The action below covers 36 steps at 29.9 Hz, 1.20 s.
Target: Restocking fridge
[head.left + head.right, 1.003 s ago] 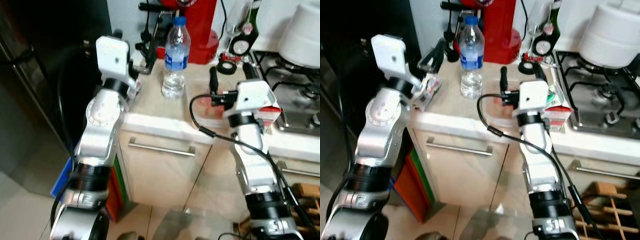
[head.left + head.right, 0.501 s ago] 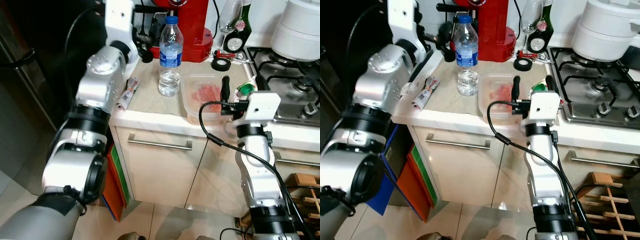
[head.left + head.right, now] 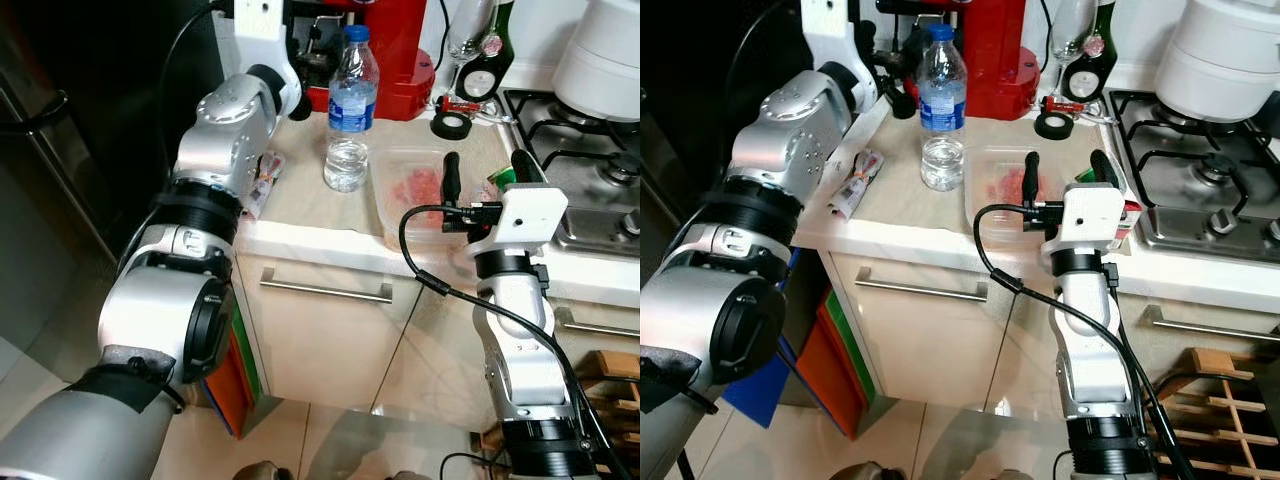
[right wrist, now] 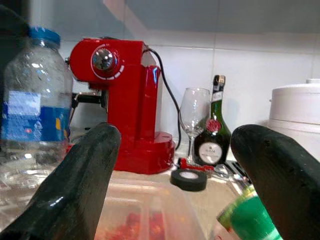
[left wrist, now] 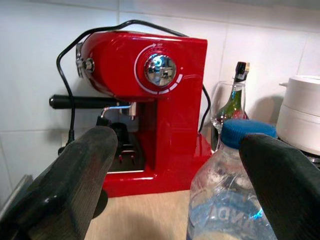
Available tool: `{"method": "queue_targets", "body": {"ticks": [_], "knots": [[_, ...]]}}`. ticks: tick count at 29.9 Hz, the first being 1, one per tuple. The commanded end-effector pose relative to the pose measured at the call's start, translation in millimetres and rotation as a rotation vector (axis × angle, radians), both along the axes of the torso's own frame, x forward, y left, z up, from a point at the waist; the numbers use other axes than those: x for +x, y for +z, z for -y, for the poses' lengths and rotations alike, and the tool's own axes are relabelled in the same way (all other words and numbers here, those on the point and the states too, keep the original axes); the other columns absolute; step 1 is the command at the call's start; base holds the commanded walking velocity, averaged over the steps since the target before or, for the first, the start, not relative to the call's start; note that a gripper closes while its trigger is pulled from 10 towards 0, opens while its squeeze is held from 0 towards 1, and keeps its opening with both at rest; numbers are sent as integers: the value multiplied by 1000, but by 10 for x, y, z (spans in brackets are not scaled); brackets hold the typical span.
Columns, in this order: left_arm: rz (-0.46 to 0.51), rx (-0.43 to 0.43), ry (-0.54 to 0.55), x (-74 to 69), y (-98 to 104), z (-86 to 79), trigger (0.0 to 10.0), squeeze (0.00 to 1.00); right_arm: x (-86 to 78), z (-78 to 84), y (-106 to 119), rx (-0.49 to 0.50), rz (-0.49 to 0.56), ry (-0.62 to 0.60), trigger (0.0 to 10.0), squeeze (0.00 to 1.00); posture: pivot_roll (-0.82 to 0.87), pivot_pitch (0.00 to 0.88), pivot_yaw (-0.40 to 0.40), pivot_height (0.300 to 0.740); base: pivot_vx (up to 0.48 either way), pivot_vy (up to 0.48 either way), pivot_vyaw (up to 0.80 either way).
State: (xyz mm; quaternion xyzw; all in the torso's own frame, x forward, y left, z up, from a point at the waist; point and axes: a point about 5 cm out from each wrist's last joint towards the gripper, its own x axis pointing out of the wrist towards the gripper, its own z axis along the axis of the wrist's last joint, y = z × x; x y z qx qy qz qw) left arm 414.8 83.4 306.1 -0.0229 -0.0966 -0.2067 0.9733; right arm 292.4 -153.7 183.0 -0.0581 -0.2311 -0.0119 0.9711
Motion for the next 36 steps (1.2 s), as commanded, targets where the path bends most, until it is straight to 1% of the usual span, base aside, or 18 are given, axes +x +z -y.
{"method": "queue_targets", "body": {"ticks": [1,2,3,4,8,11,12,17,21,23,28,29,30,31,36], "knots": [[17,19,-3,1,52,36,10000,0,21,-15,38,4,11,5,10000,0,-153,0,42,740,0,0,0],[24,25,-19,3,91,83,10000,0,65,-86,79,1,22,31,10000,0,-148,0,50,740,0,0,0],[27,25,-24,3,109,95,10000,0,83,-112,94,-1,27,41,10000,0,-147,0,51,740,0,0,0],[27,25,-24,3,109,95,10000,0,83,-112,94,-1,27,41,10000,0,-147,0,51,740,0,0,0],[46,53,-34,15,185,144,10000,0,176,-138,138,-1,29,56,10000,0,-138,0,58,740,0,0,0],[56,55,-47,13,234,182,10000,0,197,-162,139,2,29,60,10000,0,-143,0,71,740,0,0,0],[62,57,-55,10,272,215,10000,0,196,-194,133,7,28,64,10000,0,-146,0,75,740,0,0,0],[80,58,-77,-2,324,280,10000,0,190,-240,85,15,16,74,10000,0,-148,0,80,740,0,0,0],[80,60,-80,-3,332,295,10000,0,196,-247,78,17,14,77,10000,0,-149,0,81,740,0,0,0],[72,69,-87,-1,337,328,10000,0,221,-242,89,14,15,79,10000,0,-150,0,82,740,0,0,0],[30,92,-69,20,246,328,10000,0,233,-233,99,12,18,76,10000,0,-149,0,84,740,0,0,0],[25,94,-62,25,234,321,3804,0,234,-231,101,12,18,75,10000,0,-150,0,86,740,0,0,0],[18,91,-63,27,223,320,1020,0,236,-229,101,12,19,75,10000,0,-150,0,86,740,0,0,0],[10,91,-66,29,213,320,0,0,237,-227,102,13,19,74,10000,0,-150,0,87,740,0,0,0],[-4,94,-55,42,185,295,0,0,242,-224,108,13,21,73,10000,0,-150,0,90,740,0,0,0]]}}
